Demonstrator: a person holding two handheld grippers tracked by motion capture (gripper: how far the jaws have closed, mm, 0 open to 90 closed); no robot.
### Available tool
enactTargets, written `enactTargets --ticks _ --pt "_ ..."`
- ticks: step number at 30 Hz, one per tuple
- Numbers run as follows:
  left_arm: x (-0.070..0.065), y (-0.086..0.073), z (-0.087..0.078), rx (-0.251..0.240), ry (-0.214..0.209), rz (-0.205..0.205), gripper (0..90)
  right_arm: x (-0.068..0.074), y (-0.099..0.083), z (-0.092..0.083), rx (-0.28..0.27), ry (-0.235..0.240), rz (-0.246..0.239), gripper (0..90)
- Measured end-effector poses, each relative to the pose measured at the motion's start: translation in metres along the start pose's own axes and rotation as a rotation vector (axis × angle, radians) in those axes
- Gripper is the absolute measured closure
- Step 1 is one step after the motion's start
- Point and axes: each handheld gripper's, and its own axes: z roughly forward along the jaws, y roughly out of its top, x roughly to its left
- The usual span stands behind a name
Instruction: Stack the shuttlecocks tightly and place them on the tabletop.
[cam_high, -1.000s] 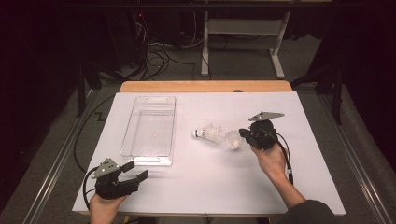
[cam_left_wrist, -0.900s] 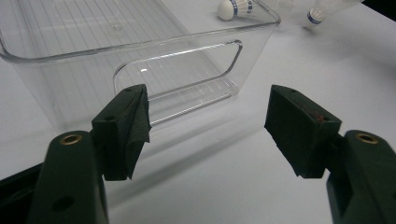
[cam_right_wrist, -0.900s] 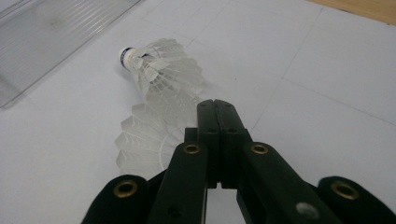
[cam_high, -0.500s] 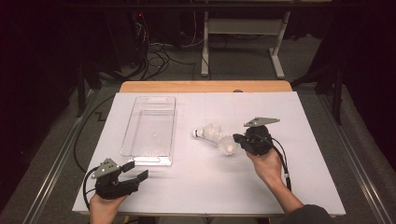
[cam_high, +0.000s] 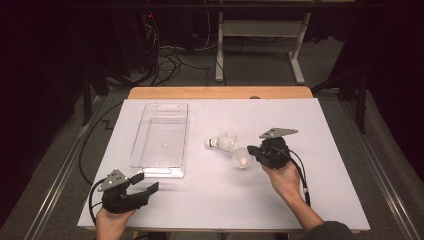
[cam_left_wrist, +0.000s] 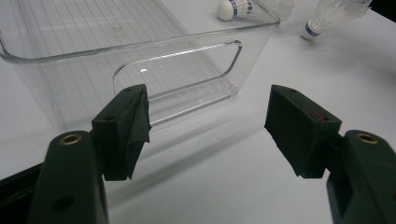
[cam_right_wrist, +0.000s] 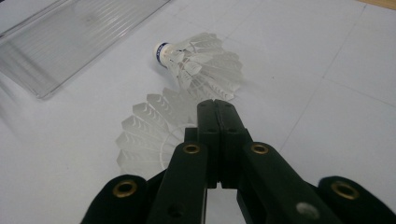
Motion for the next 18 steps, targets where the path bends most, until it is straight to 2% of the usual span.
enactTargets --ticks 16,18 --pt "0.0 0.0 0.0 0.0 -0.001 -0.002 31.4 -0.015 -0.005 0.001 0.026 -0.038 0.032 88.1" --pt "0.0 0.0 0.0 0.0 -0.001 -0.002 31.4 -0.019 -0.007 0.002 0.025 -0.036 0.052 88.1"
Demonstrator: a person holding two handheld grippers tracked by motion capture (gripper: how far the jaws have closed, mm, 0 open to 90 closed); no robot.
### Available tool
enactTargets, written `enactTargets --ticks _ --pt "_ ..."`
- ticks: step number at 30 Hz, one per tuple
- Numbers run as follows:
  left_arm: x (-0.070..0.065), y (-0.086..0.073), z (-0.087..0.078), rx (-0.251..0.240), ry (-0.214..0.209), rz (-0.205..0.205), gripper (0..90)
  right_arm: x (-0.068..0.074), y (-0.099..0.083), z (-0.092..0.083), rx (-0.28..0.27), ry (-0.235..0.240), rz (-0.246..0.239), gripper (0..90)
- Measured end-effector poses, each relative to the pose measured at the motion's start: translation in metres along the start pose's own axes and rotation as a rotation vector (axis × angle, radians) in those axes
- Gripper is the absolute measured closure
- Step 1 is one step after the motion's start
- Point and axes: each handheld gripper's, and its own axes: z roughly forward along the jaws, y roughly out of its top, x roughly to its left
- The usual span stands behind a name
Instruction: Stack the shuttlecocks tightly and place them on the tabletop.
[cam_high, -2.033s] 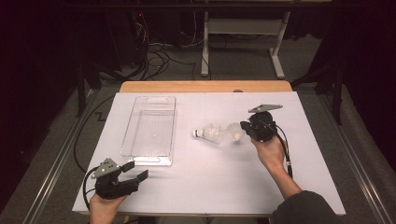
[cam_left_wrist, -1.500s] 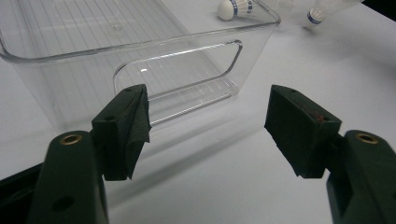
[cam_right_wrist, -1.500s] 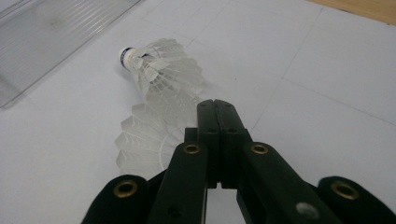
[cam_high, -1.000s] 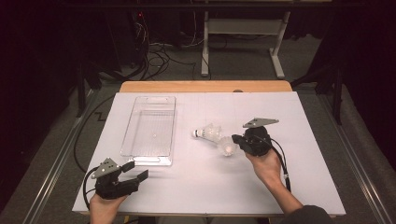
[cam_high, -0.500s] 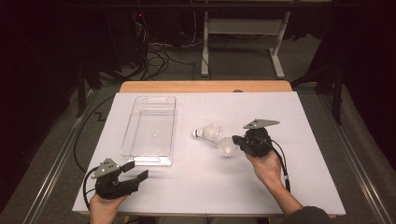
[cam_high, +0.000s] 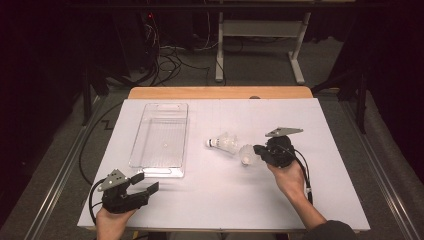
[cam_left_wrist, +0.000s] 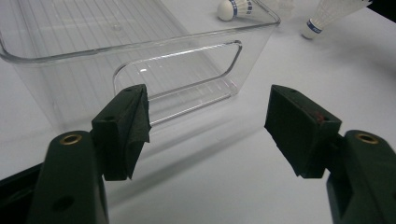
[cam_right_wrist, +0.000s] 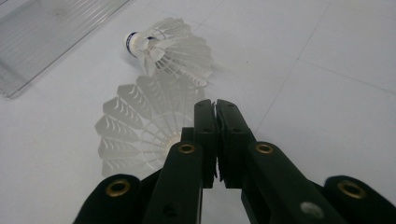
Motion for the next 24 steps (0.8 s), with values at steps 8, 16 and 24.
enactTargets --ticks 8,16,24 --pt "0.0 0.0 0.0 0.001 0.001 0.001 31.4 -0.014 -0.008 0.003 0.016 -0.028 0.038 86.5" --pt "0.0 0.0 0.0 0.001 0.001 0.002 31.4 -0.022 -0.013 0.006 0.026 -0.043 0.063 82.3" --pt "0.0 0.0 0.0 0.0 0.001 0.002 31.4 -0.031 -0.017 0.009 0.036 -0.06 0.081 77.9"
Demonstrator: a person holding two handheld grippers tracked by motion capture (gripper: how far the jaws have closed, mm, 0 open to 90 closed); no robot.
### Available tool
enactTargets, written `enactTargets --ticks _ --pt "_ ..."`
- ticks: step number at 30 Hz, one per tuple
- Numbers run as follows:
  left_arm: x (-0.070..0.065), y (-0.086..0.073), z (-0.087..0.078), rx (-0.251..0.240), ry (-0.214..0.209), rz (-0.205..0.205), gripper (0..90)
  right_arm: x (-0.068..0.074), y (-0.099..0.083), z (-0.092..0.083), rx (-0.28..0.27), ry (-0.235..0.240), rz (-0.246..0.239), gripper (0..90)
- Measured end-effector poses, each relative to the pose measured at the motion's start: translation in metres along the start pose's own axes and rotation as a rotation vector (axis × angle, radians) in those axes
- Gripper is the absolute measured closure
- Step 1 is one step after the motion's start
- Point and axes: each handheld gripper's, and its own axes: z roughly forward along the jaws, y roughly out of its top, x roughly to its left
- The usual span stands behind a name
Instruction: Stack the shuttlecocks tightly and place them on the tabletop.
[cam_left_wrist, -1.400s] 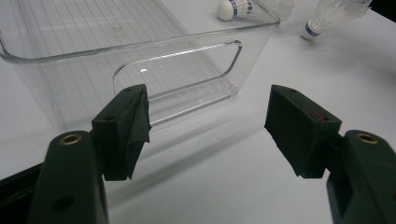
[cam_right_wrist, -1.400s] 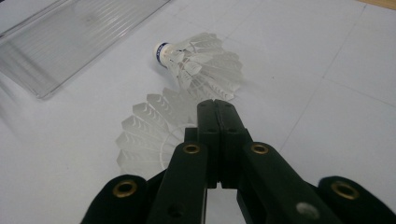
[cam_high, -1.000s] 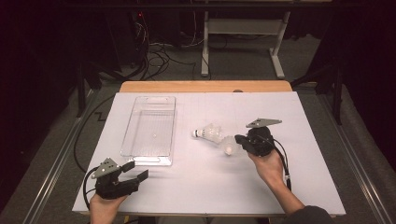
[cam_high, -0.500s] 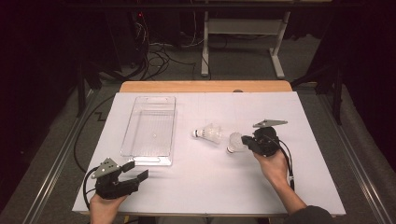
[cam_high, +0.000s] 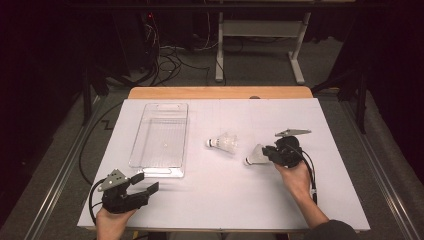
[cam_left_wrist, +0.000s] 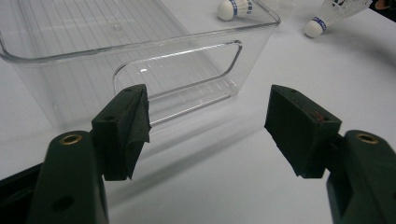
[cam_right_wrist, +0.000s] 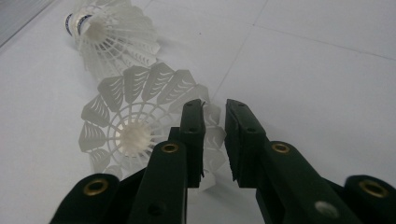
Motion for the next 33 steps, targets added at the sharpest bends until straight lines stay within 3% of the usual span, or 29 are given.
enactTargets --ticks 19,33 --pt "0.0 0.0 0.0 -0.001 0.0 0.003 31.4 -0.018 -0.011 -0.001 0.006 -0.015 0.048 71.8" --pt "-0.001 0.0 0.0 -0.003 0.001 0.003 31.4 -0.022 -0.02 -0.025 -0.042 -0.02 0.074 65.9"
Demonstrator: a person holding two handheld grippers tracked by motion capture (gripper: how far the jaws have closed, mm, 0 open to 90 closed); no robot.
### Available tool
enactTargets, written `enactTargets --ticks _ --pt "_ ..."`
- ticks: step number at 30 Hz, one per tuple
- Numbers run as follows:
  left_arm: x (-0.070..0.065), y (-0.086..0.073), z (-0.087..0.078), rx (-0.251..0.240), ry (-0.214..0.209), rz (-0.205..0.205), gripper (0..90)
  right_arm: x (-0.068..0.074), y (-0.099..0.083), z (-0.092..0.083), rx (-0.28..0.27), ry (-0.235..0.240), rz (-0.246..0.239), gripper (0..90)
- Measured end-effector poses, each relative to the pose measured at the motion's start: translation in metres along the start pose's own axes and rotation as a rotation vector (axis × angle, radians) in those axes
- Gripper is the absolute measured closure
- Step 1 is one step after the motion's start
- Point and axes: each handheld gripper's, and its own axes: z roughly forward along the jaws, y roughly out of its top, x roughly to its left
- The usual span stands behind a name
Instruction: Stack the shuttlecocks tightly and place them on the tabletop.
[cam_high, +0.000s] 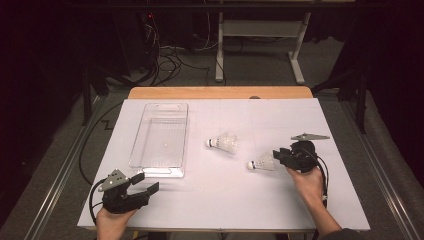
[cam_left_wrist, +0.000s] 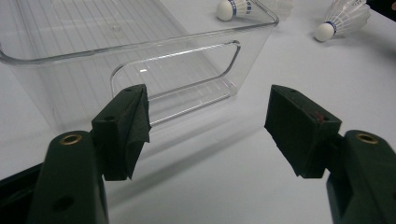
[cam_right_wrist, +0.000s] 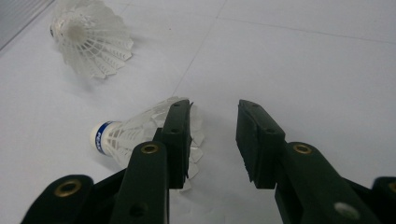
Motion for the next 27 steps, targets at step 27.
enactTargets --ticks 27 --pt "0.0 0.0 -0.001 -0.005 0.0 -0.001 31.5 0.021 -0.011 -0.01 -0.02 0.097 -0.025 65.2"
